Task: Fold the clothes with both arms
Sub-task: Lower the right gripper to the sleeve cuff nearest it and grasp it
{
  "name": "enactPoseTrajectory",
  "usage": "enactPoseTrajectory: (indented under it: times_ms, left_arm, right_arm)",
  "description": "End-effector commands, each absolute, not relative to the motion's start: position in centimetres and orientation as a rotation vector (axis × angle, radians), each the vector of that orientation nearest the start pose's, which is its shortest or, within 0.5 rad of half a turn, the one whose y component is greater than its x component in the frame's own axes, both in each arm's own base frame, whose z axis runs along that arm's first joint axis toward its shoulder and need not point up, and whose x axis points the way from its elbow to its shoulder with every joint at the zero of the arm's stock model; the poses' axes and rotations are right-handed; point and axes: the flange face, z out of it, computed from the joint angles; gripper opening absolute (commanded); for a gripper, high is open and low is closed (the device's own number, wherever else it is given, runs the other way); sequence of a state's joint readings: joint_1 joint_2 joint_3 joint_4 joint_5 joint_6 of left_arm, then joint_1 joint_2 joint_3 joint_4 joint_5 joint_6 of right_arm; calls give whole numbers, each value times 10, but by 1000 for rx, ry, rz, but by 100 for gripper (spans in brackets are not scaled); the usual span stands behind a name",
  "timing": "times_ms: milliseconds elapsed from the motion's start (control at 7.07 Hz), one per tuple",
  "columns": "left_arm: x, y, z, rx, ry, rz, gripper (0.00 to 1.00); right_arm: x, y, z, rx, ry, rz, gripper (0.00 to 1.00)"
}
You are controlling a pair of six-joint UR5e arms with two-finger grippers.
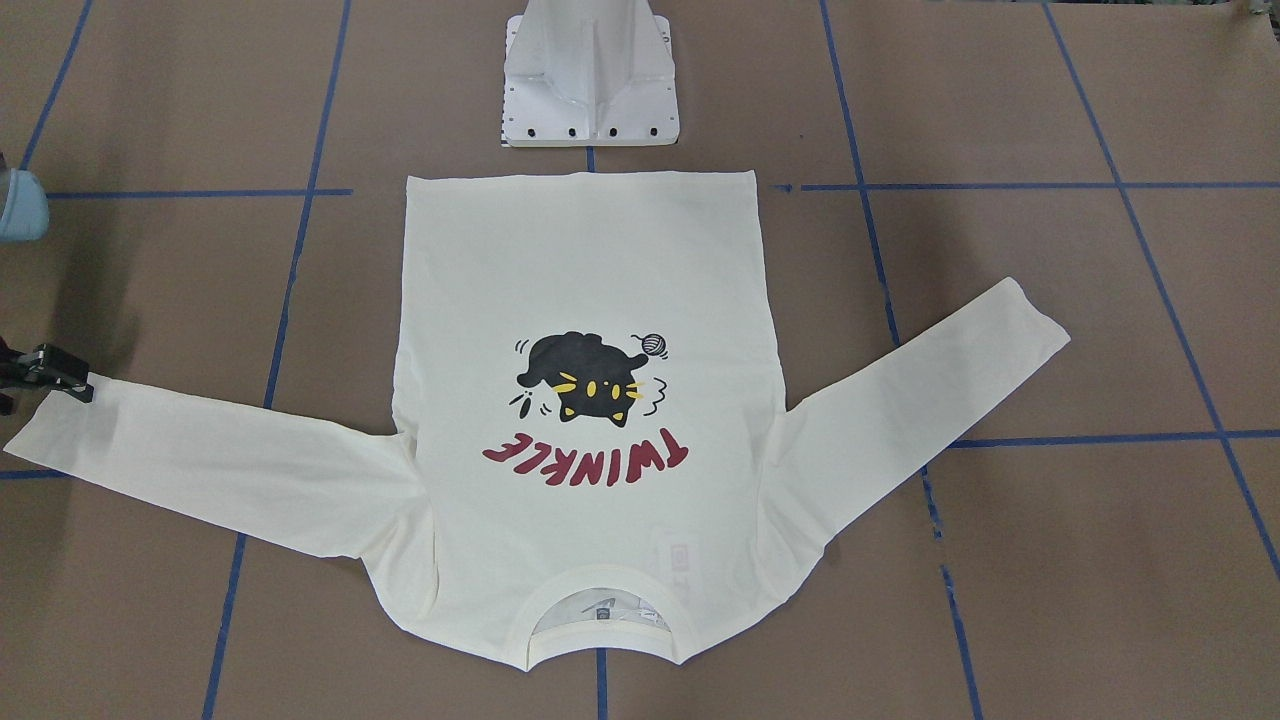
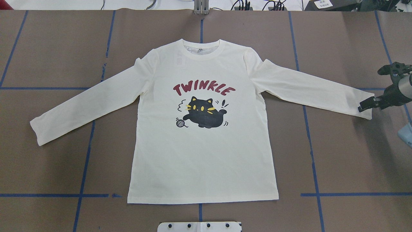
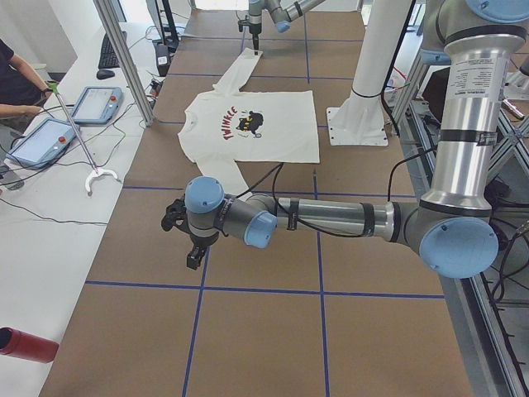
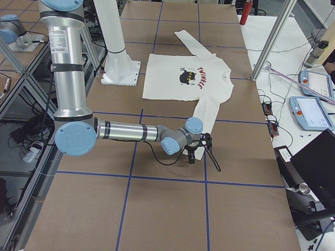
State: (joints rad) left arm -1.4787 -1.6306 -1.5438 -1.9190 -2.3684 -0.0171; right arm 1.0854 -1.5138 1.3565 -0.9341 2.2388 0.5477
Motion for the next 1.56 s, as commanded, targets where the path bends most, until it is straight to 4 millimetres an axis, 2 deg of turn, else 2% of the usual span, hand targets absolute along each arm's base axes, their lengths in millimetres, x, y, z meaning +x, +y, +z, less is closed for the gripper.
enactPoseTrajectory:
  times_ms: [0, 142, 283, 425, 849, 1132, 1274, 1415]
  left_arm:
    - [-13, -539, 601, 318, 807, 223, 100]
    - [-13, -539, 602, 317, 807, 222, 100]
    - [-13, -539, 602, 317, 807, 222, 100]
    - [-13, -539, 602, 317, 807, 222, 100]
    - [-13, -539, 602, 317, 807, 222, 100]
    - [-13, -539, 602, 316, 808, 219, 100]
    - [-12, -539, 602, 315, 809, 219, 100]
    - [-12, -539, 601, 317, 809, 220, 100]
  right_arm:
    - [-186, -509, 671, 79, -798, -97, 83]
    - [-185, -510, 670, 82, -799, -96, 48]
    - [-184, -512, 667, 87, -802, -97, 27]
    - [-179, -514, 663, 94, -811, -90, 15]
    - [-175, -524, 651, 116, -824, -84, 0]
    - [-175, -525, 643, 134, -831, -89, 0]
    - [-176, -526, 624, 145, -861, -76, 0]
    - [-188, -540, 565, 133, -964, -22, 0]
